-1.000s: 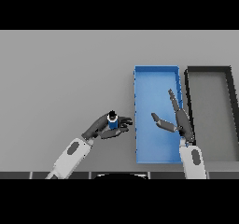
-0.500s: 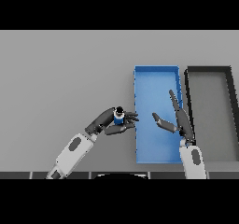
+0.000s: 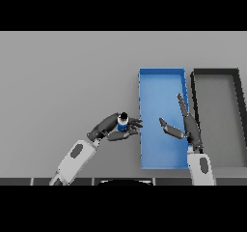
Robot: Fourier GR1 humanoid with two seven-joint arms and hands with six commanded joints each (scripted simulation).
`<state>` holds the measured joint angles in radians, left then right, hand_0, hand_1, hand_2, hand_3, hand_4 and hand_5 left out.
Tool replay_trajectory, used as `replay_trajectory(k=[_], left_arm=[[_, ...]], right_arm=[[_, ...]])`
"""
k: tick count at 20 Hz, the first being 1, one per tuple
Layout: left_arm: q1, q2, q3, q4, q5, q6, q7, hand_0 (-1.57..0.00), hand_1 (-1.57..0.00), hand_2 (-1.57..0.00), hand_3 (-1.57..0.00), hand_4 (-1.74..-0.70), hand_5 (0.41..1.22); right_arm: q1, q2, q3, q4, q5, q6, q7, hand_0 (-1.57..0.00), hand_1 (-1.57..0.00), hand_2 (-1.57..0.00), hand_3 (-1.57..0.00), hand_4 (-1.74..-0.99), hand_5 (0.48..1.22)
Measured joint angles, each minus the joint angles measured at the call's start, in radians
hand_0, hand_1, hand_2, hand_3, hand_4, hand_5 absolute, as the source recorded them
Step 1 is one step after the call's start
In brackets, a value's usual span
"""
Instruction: Pick up the blue pipe and place it into the blue bin.
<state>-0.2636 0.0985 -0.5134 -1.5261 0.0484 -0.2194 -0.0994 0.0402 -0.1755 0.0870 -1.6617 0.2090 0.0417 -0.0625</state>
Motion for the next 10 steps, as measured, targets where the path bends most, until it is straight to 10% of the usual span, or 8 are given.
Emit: replay_trajectory(k=[5, 10], left_arm=[[-0.012, -0.018, 0.014, -0.005, -0.015, -0.014, 0.012, -1.57, -1.57, -1.57, -1.57, -1.47, 1.221], [0.007, -0.02, 0.021, -0.017, -0.041, -0.025, 0.018, -1.57, -1.57, -1.57, -1.57, -1.47, 1.221]], right_arm=[[-0.028, -0.018, -0.026, -0.092, -0.18, 0.119, -0.106, 0.0, -0.01, -0.02, 0.0, -1.169, 0.597], [-0.105, -0.151, -0.005, -0.242, -0.328, 0.274, 0.062, 0.0, 0.0, -0.01, 0.0, -1.185, 0.554]])
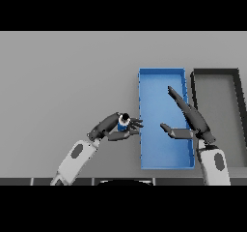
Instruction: Pick up the blue pipe and place it into the blue bin.
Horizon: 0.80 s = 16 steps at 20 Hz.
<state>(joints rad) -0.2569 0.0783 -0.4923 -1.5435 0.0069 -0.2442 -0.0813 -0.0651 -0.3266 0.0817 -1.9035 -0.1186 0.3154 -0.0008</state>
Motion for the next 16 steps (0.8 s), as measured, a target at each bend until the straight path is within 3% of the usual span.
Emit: replay_trajectory(k=[2, 6, 12, 14, 16], left_arm=[[-0.006, -0.01, 0.009, 0.006, -0.001, -0.007, 0.017, -1.57, -1.57, -1.57, -1.57, -1.47, 1.221], [-0.001, -0.017, 0.011, -0.004, -0.023, -0.021, 0.011, -1.57, -1.57, -1.57, -1.57, -1.47, 1.221], [0.002, -0.034, 0.028, 0.004, -0.042, -0.045, 0.014, -1.57, -1.57, -1.57, -1.57, -1.48, 1.221], [-0.015, -0.052, 0.033, 0.016, -0.05, -0.05, 0.034, -1.57, -1.57, -1.57, -1.57, -1.47, 1.221], [-0.001, -0.046, 0.037, 0.008, -0.047, -0.072, 0.01, -1.57, -1.57, -1.57, -1.57, -1.48, 1.221]], right_arm=[[-0.045, -0.029, 0.039, -0.053, -0.014, 0.034, 0.067, 0.0, 0.0, 0.0, 0.0, -1.205, 0.539], [-0.116, -0.067, 0.1, -0.093, -0.036, 0.104, 0.123, 0.0, 0.0, 0.0, 0.0, -1.256, 0.523], [-0.213, -0.041, 0.173, -0.088, -0.124, 0.154, 0.246, 0.0, 0.0, 0.0, 0.0, -1.22, 0.525], [-0.26, -0.024, 0.21, -0.064, -0.107, 0.169, 0.287, 0.0, 0.0, 0.0, 0.0, -1.209, 0.517], [-0.31, 0.001, 0.239, -0.033, -0.101, 0.183, 0.309, 0.0, 0.0, 0.0, 0.0, -1.195, 0.513]])
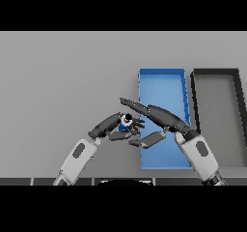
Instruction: Pick up the blue pipe and place it into the blue bin.
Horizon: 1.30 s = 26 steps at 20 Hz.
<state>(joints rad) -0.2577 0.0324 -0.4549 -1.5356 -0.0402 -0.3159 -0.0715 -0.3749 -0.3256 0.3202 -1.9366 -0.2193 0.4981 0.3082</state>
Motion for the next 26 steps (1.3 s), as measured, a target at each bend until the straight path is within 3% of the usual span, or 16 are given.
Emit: replay_trajectory(k=[5, 7, 8, 9, 10, 11, 13, 17, 19, 22, 23, 26], left_arm=[[0.004, -0.012, 0.024, 0.0, 0.039, -0.057, 0.015, -1.57, -1.57, -1.57, -1.57, -1.45, 1.221], [0.006, -0.023, 0.019, 0.006, 0.009, -0.055, -0.007, -1.57, -1.57, -1.57, -1.57, -1.46, 1.221], [0.002, -0.03, 0.028, 0.015, 0.018, -0.063, -0.003, -1.57, -1.57, -1.57, -1.57, -1.51, 1.221], [0.006, -0.026, 0.035, 0.012, 0.013, -0.057, 0.021, -1.57, -1.57, -1.54, -1.3, -1.56, 1.221], [0.008, -0.03, 0.041, 0.006, 0.022, -0.059, 0.044, -1.57, -1.57, -1.53, -1.14, -1.6, 1.221], [0.008, -0.031, 0.047, 0.005, 0.03, -0.063, 0.056, -1.57, -1.57, -1.54, -1.16, -1.63, 1.221], [0.007, -0.038, 0.043, 0.012, 0.013, -0.062, 0.044, -1.57, -1.57, -1.55, -1.23, -1.67, 1.221], [0.003, -0.044, 0.054, 0.015, 0.007, -0.073, 0.022, -1.57, -1.57, -1.56, -1.32, -1.71, 1.221], [0.013, -0.052, 0.051, 0.001, 0.004, -0.072, 0.024, -1.57, -1.57, -1.54, -1.41, -1.72, 1.221], [0.011, -0.055, 0.053, 0.016, -0.014, -0.063, -0.014, -1.57, -1.57, -1.55, -1.43, -1.73, 1.221], [0.006, -0.055, 0.054, 0.018, -0.018, -0.06, -0.018, -1.57, -1.57, -1.56, -1.44, -1.73, 1.221], [0.007, -0.064, 0.057, 0.007, -0.016, -0.062, 0.014, -1.57, -1.57, -1.56, -1.43, -1.73, 1.221]], right_arm=[[-0.092, 0.078, 0.05, 0.095, 0.003, 0.029, 0.026, 0.0, -0.01, -0.02, 0.0, -1.214, 0.511], [-0.13, 0.091, 0.049, 0.134, 0.002, 0.041, 0.032, -0.02, -0.11, -0.13, -0.05, -1.222, 0.517], [-0.13, 0.101, 0.06, 0.133, -0.004, 0.047, 0.03, -0.17, -0.24, -0.25, -0.14, -1.255, 0.519], [-0.146, 0.104, 0.057, 0.151, -0.008, 0.055, 0.035, -0.4, -0.44, -0.43, -0.31, -1.303, 0.52], [-0.159, 0.113, 0.059, 0.164, -0.002, 0.053, 0.039, -0.63, -0.65, -0.66, -0.5, -1.383, 0.523], [-0.174, 0.12, 0.062, 0.176, 0.001, 0.058, 0.042, -0.82, -0.84, -0.84, -0.66, -1.446, 0.527], [-0.179, 0.137, 0.074, 0.186, 0.016, 0.058, 0.029, -1.09, -1.1, -1.1, -0.9, -1.537, 0.6], [-0.155, 0.165, 0.06, 0.178, -0.031, 0.042, 0.008, -1.37, -1.38, -1.38, -1.29, -1.475, 0.94], [-0.149, 0.169, 0.067, 0.178, 0.006, 0.047, -0.067, -1.44, -1.45, -1.45, -1.39, -1.477, 1.041], [-0.143, 0.18, 0.076, 0.17, 0.033, 0.058, -0.067, -1.51, -1.51, -1.51, -1.48, -1.488, 1.129], [-0.131, 0.194, 0.067, 0.166, 0.001, 0.055, -0.038, -1.52, -1.52, -1.52, -1.5, -1.49, 1.147], [-0.106, 0.219, 0.053, 0.157, -0.034, 0.041, -0.018, -1.54, -1.55, -1.55, -1.53, -1.494, 1.183]])
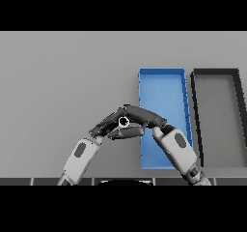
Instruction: Pick up the blue pipe and place it into the blue bin.
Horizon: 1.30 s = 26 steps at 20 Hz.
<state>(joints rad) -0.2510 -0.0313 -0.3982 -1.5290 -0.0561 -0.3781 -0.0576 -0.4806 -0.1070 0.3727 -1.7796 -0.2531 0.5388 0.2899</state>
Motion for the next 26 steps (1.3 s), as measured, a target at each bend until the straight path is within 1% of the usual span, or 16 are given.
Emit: replay_trajectory(k=[1, 2, 3, 4, 6, 9, 12, 13, 14, 15, 17, 20, 22, 24, 25, 26], left_arm=[[0.004, 0.006, 0.001, -0.004, 0.0, -0.007, -0.015, -1.57, -1.57, -1.57, -1.26, -1.73, 1.221], [-0.003, 0.008, 0.005, -0.002, -0.006, -0.004, -0.023, -1.45, -1.37, -1.34, -1.05, -1.63, 1.221], [0.007, 0.009, -0.001, -0.008, -0.022, 0.0, -0.033, -1.18, -1.09, -1.07, -0.84, -1.51, 1.221], [0.002, 0.014, 0.002, -0.012, -0.035, -0.005, 0.0, -0.94, -0.88, -0.85, -0.67, -1.41, 1.221], [-0.003, 0.029, 0.007, 0.006, -0.061, -0.043, -0.03, -0.6, -0.56, -0.55, -0.43, -1.25, 1.221], [-0.006, 0.023, 0.014, 0.015, -0.079, -0.086, -0.01, -0.31, -0.29, -0.28, -0.22, -1.09, 0.984], [-0.01, 0.02, 0.024, 0.014, -0.069, -0.089, 0.079, -0.16, -0.15, -0.14, -0.11, -1.01, 0.785], [-0.007, 0.026, 0.029, 0.022, -0.074, -0.082, 0.079, -0.13, -0.12, -0.11, -0.09, -0.99, 0.729], [-0.007, 0.029, 0.03, 0.033, -0.078, -0.081, 0.064, -0.1, -0.09, -0.09, -0.07, -0.98, 0.682], [-0.008, 0.031, 0.033, 0.034, -0.077, -0.08, 0.054, -0.08, -0.07, -0.07, -0.06, -0.97, 0.642], [-0.007, 0.017, 0.048, 0.037, -0.055, -0.074, 0.114, -0.05, -0.05, -0.05, -0.04, -0.97, 0.578], [0.007, 0.014, 0.043, 0.035, -0.057, -0.071, 0.132, -0.03, -0.02, -0.02, -0.02, -0.97, 0.531], [0.013, 0.015, 0.035, 0.028, -0.062, -0.062, 0.116, -0.02, -0.01, -0.01, -0.01, -0.97, 0.512], [0.004, 0.011, 0.028, 0.034, -0.07, -0.056, 0.147, -0.01, -0.01, -0.01, -0.01, -0.97, 0.493], [0.001, 0.008, 0.03, 0.051, -0.081, -0.047, 0.159, -0.01, -0.01, -0.01, -0.01, -0.97, 0.489], [0.001, 0.008, 0.036, 0.039, -0.067, -0.051, 0.153, -0.01, -0.01, -0.01, 0.0, -0.97, 0.485]], right_arm=[[0.004, 0.008, 0.003, -0.011, -0.006, -0.004, 0.025, -1.55, -1.55, -1.55, -1.54, -1.495, 1.191], [0.003, 0.013, -0.003, -0.01, -0.002, -0.004, 0.023, -1.55, -1.55, -1.55, -1.55, -1.496, 1.197], [0.01, 0.014, -0.005, -0.017, 0.007, -0.008, 0.015, -1.56, -1.56, -1.56, -1.55, -1.496, 1.202], [0.0, 0.02, -0.012, -0.006, 0.017, -0.01, 0.019, -1.56, -1.56, -1.56, -1.56, -1.497, 1.206], [0.001, 0.042, -0.008, -0.004, 0.041, -0.009, 0.046, -1.56, -1.56, -1.56, -1.56, -1.498, 1.211], [0.01, 0.055, -0.019, -0.013, 0.057, 0.008, 0.058, -1.57, -1.57, -1.57, -1.57, -1.498, 1.216], [0.017, 0.072, -0.033, -0.017, 0.068, 0.014, 0.018, -1.57, -1.57, -1.57, -1.57, -1.499, 1.218], [0.009, 0.077, -0.04, -0.003, 0.086, 0.012, 0.023, -1.57, -1.57, -1.57, -1.57, -1.499, 1.219], [0.019, 0.072, -0.044, -0.015, 0.086, 0.02, 0.004, -1.57, -1.57, -1.57, -1.57, -1.499, 1.219], [0.003, 0.086, -0.046, -0.007, 0.094, 0.016, 0.018, -1.57, -1.57, -1.57, -1.57, -1.499, 1.22], [0.006, 0.094, -0.057, -0.003, 0.089, 0.024, 0.007, -1.57, -1.57, -1.57, -1.57, -1.499, 1.22], [0.014, 0.109, -0.07, -0.009, 0.092, 0.03, -0.014, -1.57, -1.57, -1.57, -1.57, -1.497, 1.221], [-0.019, 0.132, -0.104, -0.007, 0.047, 0.024, 0.054, -1.57, -1.57, -1.57, -1.57, -1.495, 1.221], [-0.067, 0.135, -0.148, -0.032, -0.044, 0.017, 0.131, -1.57, -1.57, -1.57, -1.57, -1.494, 1.221], [-0.09, 0.141, -0.163, -0.05, -0.102, -0.007, 0.171, -1.57, -1.57, -1.57, -1.57, -1.494, 1.221], [-0.125, 0.145, -0.189, -0.037, -0.132, -0.038, 0.208, -1.57, -1.57, -1.57, -1.57, -1.494, 1.221]])
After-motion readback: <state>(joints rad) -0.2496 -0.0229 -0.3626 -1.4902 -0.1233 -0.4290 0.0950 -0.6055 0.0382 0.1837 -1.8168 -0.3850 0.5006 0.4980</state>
